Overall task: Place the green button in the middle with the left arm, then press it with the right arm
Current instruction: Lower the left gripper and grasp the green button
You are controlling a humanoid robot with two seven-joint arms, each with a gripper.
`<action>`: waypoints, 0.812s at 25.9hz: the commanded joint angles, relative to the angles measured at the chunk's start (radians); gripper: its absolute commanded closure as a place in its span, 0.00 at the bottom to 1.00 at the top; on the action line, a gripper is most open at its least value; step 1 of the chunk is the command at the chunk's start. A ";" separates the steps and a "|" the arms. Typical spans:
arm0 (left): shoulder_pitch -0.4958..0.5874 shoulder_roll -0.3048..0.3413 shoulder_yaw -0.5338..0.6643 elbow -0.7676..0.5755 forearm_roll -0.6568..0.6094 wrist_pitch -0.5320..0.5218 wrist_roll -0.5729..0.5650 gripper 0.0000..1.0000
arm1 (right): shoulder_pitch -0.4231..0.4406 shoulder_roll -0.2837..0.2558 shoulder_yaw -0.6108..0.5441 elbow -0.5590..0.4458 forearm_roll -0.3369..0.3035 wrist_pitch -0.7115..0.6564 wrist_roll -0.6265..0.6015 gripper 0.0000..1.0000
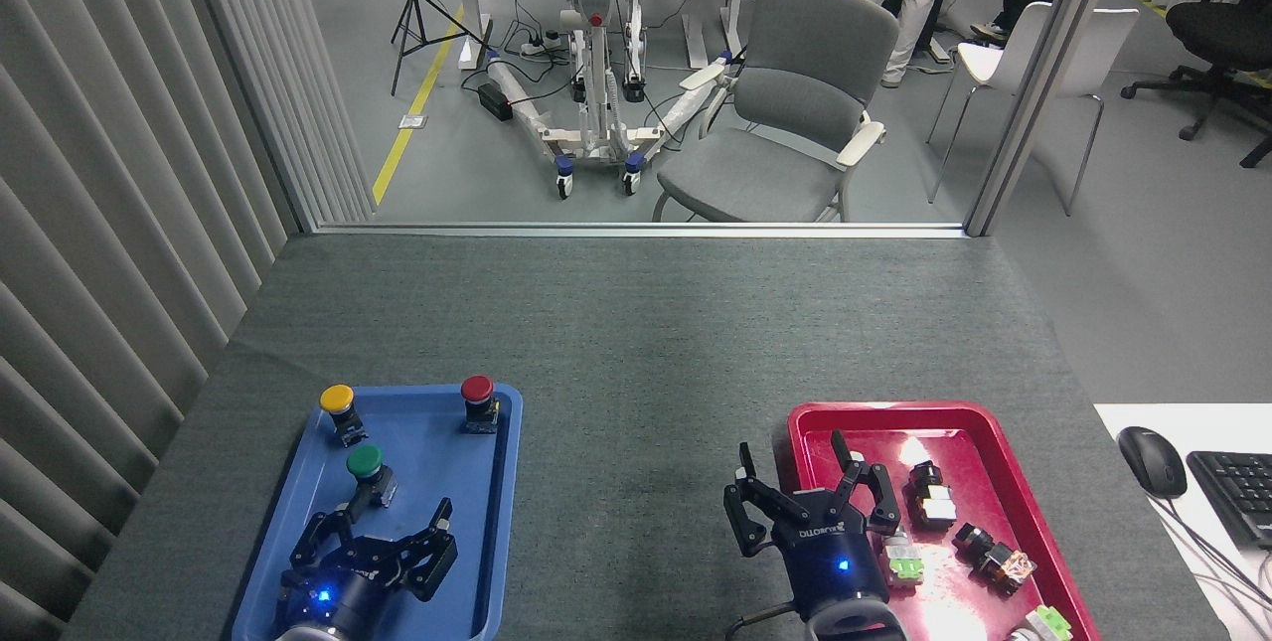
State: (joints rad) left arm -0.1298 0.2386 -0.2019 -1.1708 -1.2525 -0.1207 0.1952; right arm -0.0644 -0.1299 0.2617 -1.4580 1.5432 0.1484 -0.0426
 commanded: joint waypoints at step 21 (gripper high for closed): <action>-0.139 -0.030 0.006 0.227 0.019 0.150 0.016 0.01 | -0.011 0.001 0.001 0.008 -0.029 -0.006 -0.002 0.00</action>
State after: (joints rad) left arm -0.2356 0.2251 -0.1953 -0.9853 -1.2310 0.0183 0.2112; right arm -0.0752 -0.1292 0.2595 -1.4496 1.5225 0.1439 -0.0427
